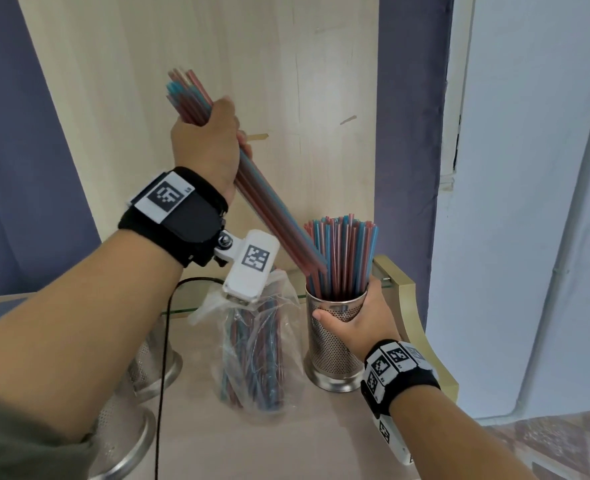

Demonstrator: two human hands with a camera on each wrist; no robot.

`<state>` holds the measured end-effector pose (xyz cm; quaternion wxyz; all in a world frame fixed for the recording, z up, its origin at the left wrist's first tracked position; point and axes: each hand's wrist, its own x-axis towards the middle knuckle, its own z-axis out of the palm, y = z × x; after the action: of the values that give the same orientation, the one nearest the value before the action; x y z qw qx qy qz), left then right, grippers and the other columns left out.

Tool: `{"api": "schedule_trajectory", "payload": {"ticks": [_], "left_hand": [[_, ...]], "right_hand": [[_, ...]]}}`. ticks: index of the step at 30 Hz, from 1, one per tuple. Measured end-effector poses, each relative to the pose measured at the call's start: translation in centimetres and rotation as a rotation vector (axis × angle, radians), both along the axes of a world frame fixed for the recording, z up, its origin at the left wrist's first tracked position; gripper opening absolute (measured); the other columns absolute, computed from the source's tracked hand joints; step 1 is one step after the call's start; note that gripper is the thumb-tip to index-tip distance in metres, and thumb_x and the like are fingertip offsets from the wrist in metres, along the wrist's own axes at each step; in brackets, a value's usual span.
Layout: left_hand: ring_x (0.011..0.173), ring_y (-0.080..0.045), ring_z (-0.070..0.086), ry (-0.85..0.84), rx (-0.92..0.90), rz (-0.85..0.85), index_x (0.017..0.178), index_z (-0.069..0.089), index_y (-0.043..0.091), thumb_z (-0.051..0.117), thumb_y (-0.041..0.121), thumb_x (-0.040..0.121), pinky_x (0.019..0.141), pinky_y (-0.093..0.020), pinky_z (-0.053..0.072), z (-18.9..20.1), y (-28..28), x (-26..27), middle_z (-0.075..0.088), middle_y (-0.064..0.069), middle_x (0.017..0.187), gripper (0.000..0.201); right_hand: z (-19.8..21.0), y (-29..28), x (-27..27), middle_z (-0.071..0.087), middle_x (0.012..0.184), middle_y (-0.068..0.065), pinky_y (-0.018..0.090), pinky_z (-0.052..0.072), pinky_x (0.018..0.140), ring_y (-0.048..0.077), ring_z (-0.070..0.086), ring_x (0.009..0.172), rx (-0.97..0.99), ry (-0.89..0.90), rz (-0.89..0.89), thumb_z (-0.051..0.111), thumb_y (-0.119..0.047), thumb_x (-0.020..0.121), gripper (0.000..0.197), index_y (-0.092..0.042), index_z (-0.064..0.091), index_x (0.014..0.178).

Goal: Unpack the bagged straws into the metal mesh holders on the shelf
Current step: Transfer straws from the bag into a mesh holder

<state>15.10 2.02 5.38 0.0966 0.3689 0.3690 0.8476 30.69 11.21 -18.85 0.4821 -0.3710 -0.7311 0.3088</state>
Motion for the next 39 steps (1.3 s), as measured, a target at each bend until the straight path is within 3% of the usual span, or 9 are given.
{"api": "schedule_trajectory", "payload": {"ticks": [4, 14, 17, 21, 26, 30, 35, 37, 39], "left_hand": [[0.035, -0.011, 0.042, -0.104, -0.07, 0.049, 0.088, 0.048, 0.004, 0.057, 0.014, 0.091, 0.051, -0.026, 0.044, -1.6, 2.0, 1.3, 0.045, 0.006, 0.04, 0.014], [0.038, -0.011, 0.044, 0.011, -0.09, 0.063, 0.074, 0.046, 0.011, 0.06, 0.011, 0.091, 0.05, -0.026, 0.045, -5.2, 4.0, 1.8, 0.046, 0.008, 0.042, 0.022], [0.047, -0.015, 0.054, 0.203, -0.184, 0.016, 0.072, 0.052, 0.018, 0.066, 0.015, 0.089, 0.06, -0.032, 0.053, -6.0, 3.7, 1.8, 0.056, 0.006, 0.046, 0.023], [0.056, -0.01, 0.065, 0.412, -0.302, -0.036, 0.074, 0.056, 0.019, 0.073, 0.015, 0.085, 0.062, -0.025, 0.055, -6.8, 3.5, 2.3, 0.064, 0.004, 0.057, 0.021], [0.067, -0.012, 0.068, 0.556, -0.394, -0.015, 0.071, 0.055, 0.021, 0.075, 0.023, 0.083, 0.071, -0.025, 0.057, -7.1, 3.7, 3.5, 0.063, 0.003, 0.067, 0.023], [0.075, -0.014, 0.066, 0.663, -0.49, 0.026, 0.073, 0.059, 0.018, 0.076, 0.033, 0.08, 0.08, -0.034, 0.059, -8.0, 4.4, 4.1, 0.065, 0.001, 0.076, 0.023], [0.102, -0.016, 0.064, 0.661, -0.644, 0.028, 0.11, 0.062, 0.022, 0.073, 0.066, 0.053, 0.095, -0.039, 0.052, -10.0, 5.5, 3.2, 0.068, 0.002, 0.104, 0.073], [0.099, -0.012, 0.063, 0.554, -0.65, -0.016, 0.109, 0.061, 0.022, 0.08, 0.052, 0.067, 0.089, -0.027, 0.052, -10.5, 5.9, 2.5, 0.065, 0.005, 0.101, 0.054], [0.082, 0.0, 0.062, 0.513, -0.671, -0.061, 0.089, 0.06, 0.027, 0.077, 0.035, 0.08, 0.071, -0.011, 0.047, -11.0, 5.9, 2.1, 0.062, 0.013, 0.088, 0.02]], "right_hand": [[-0.1, 0.1, 0.0, 0.059, 0.116, -0.011, 0.021, 0.048, 0.089, 0.008, 0.059, 0.106, -0.02, -0.005, -0.005, 0.089, -0.049, 0.057, 0.092, -0.023, 0.039, 0.129], [-0.2, 0.1, 0.3, 0.056, 0.121, -0.01, 0.025, 0.05, 0.091, 0.009, 0.058, 0.108, 0.004, -0.05, -0.039, 0.083, -0.064, 0.052, 0.097, -0.024, 0.039, 0.129], [-0.2, 0.1, 0.3, 0.055, 0.121, -0.009, 0.027, 0.052, 0.092, 0.01, 0.057, 0.108, 0.009, -0.07, -0.048, 0.082, -0.066, 0.052, 0.099, -0.023, 0.039, 0.129], [0.0, -0.1, 0.3, 0.055, 0.12, -0.011, 0.027, 0.051, 0.093, 0.009, 0.057, 0.107, 0.004, -0.071, -0.058, 0.082, -0.067, 0.05, 0.1, -0.025, 0.038, 0.129], [0.6, -0.7, 0.6, 0.043, 0.112, -0.013, 0.02, 0.042, 0.087, 0.006, 0.047, 0.1, 0.006, -0.099, -0.07, 0.085, -0.059, 0.057, 0.097, -0.02, 0.036, 0.131], [0.5, -0.8, 0.5, 0.047, 0.117, -0.013, 0.02, 0.044, 0.087, 0.005, 0.049, 0.102, -0.006, -0.105, -0.061, 0.085, -0.061, 0.056, 0.099, -0.023, 0.034, 0.132], [0.3, -0.8, 0.5, 0.053, 0.125, -0.009, 0.024, 0.048, 0.09, 0.01, 0.055, 0.11, -0.006, -0.096, -0.062, 0.083, -0.064, 0.054, 0.1, -0.025, 0.033, 0.132], [0.3, -0.8, 0.4, 0.052, 0.126, -0.009, 0.022, 0.047, 0.089, 0.01, 0.055, 0.11, -0.005, -0.091, -0.059, 0.083, -0.064, 0.054, 0.101, -0.025, 0.033, 0.133], [0.2, -0.6, 0.3, 0.054, 0.126, -0.008, 0.024, 0.049, 0.091, 0.01, 0.056, 0.111, 0.002, -0.086, -0.059, 0.083, -0.065, 0.053, 0.102, -0.026, 0.033, 0.133]]}}
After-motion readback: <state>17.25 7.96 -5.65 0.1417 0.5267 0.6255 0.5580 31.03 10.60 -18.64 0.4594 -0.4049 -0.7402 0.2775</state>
